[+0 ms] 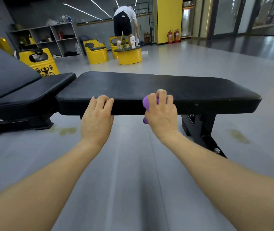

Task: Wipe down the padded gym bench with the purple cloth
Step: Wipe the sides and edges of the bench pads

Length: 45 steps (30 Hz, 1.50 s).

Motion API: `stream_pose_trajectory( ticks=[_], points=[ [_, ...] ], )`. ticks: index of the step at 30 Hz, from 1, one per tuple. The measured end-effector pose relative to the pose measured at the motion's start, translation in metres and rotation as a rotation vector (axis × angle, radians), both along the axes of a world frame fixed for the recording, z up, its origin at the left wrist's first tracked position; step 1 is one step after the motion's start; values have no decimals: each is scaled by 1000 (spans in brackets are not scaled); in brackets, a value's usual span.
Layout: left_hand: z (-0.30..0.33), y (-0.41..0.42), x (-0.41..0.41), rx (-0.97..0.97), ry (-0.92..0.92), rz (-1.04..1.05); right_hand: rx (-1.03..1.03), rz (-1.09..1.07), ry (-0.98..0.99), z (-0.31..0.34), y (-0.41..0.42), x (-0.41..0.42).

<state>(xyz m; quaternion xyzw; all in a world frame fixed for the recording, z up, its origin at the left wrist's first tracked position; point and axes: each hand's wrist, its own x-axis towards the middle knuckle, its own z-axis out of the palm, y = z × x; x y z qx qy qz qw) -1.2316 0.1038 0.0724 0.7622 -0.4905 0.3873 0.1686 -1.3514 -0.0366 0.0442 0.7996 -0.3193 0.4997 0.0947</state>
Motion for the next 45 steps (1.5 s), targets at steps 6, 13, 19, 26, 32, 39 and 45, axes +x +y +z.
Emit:
stream_pose_trajectory(
  ticks=[6, 13, 19, 26, 32, 39, 45],
  points=[
    [-2, -50, -33, 31, -77, -161, 287, -231, -106, -9, -46, -58],
    [-11, -68, -46, 26, -32, -159, 140, -105, -66, -4, -15, -31],
    [-12, -70, -48, 23, -1, -174, 372, -245, -71, -23, -78, -96],
    [-17, -74, -49, -10, 16, -164, 621, -479, -280, -16, -62, -74],
    [-19, -74, -49, -20, 16, -154, 297, -80, -150, -21, -41, -55],
    [-19, -77, -48, -24, -1, -144, 557, -258, -318, -21, -68, -82],
    [-18, -73, -46, -30, 7, -165, 360, -93, -193, -14, -16, -36]
  ],
)
